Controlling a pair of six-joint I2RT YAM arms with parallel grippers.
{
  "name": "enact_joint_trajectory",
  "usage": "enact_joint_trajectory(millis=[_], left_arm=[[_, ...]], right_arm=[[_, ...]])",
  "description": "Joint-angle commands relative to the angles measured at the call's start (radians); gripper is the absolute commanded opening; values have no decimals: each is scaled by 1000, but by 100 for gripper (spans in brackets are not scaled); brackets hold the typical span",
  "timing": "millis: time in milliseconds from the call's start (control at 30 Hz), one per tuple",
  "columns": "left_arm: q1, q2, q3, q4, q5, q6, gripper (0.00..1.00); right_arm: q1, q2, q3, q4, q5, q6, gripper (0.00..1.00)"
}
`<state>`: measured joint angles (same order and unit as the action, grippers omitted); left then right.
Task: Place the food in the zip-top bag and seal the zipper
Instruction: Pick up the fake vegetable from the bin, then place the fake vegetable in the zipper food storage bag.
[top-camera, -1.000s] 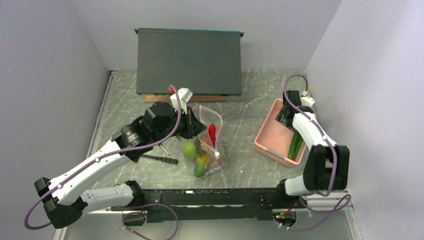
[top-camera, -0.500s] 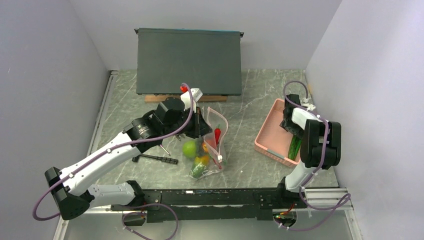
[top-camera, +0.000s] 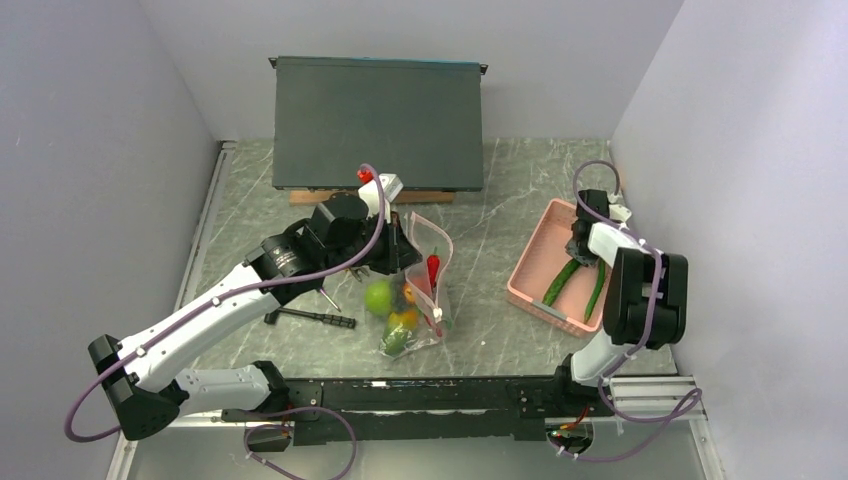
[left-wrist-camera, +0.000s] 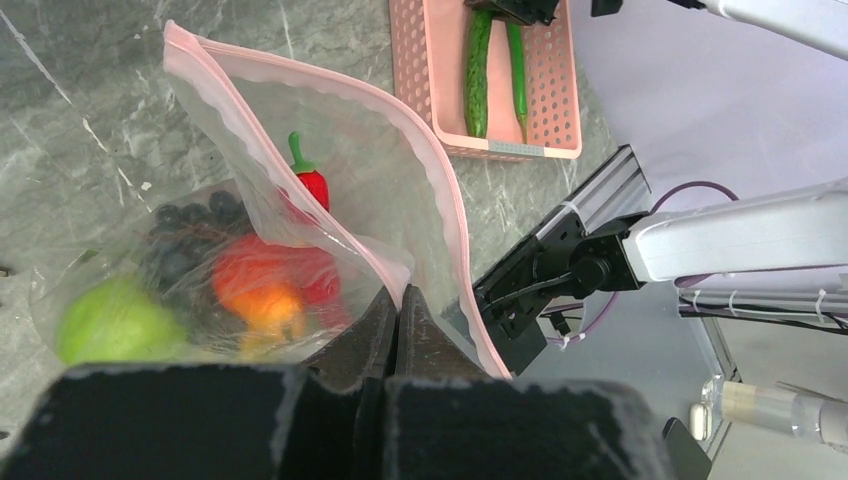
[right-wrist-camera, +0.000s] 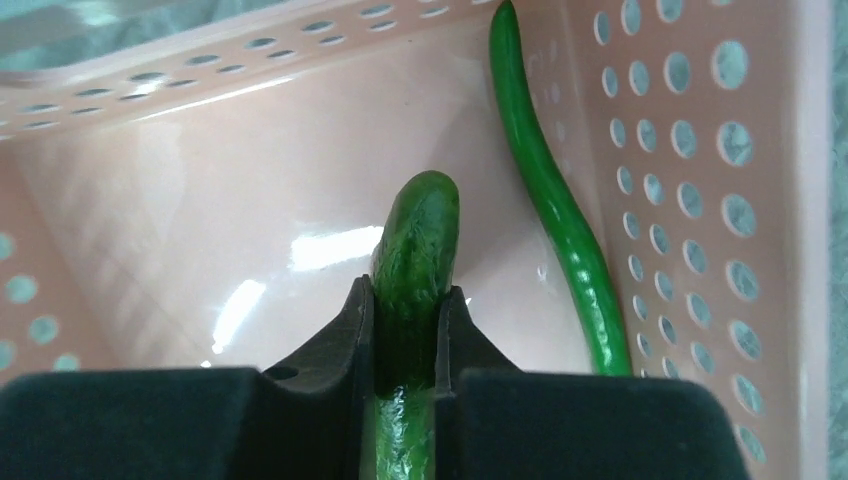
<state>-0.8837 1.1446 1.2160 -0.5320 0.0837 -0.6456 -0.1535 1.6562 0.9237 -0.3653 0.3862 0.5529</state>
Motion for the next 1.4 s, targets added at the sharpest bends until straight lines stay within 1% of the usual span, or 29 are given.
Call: enact_joint_trajectory(millis=[0, 133, 233, 333, 400, 433, 467, 567, 700, 833, 933, 1000, 1167, 1367], left_arm=[[11, -8, 31, 15, 2, 22, 0], [21, -25, 15, 42, 18, -4, 0], [30, -42, 2, 57, 22, -38, 0], [49, -55, -11, 73, 39, -72, 0], [58, -62, -19, 88, 58, -93, 0], [62, -65, -26, 96, 63, -102, 0], [65, -70, -32, 108, 68, -113, 0], [70, -84, -44, 120, 75, -129, 0], [71, -113, -47, 116, 48, -131, 0], [71, -130, -39, 103, 30, -127, 0], [71, -144, -47, 104, 21, -134, 0], [72, -154, -53, 105, 15, -138, 0], [73, -168, -51, 93, -5, -138, 0], [72, -170, -43, 96, -9, -138, 0]], right_arm=[[12, -165, -19, 9, -60, -33, 0], [38, -374, -62, 49, -113, -94, 0], [47, -560, -93, 116, -278, -151, 0], [65, -733, -134, 251, -553, -170, 0], [109, -805, -141, 349, -671, -135, 0], [142, -823, -127, 401, -708, -120, 0], [201, -831, -103, 427, -722, -109, 0], [353, -797, -2, 481, -752, -101, 0], [562, -723, 93, 643, -760, -46, 0], [713, -631, 209, 726, -677, -47, 0], [802, -564, 250, 786, -617, -59, 0], [846, -527, 259, 827, -584, -64, 0], [900, -481, 276, 891, -546, -72, 0], [922, -472, 286, 879, -529, -86, 0]])
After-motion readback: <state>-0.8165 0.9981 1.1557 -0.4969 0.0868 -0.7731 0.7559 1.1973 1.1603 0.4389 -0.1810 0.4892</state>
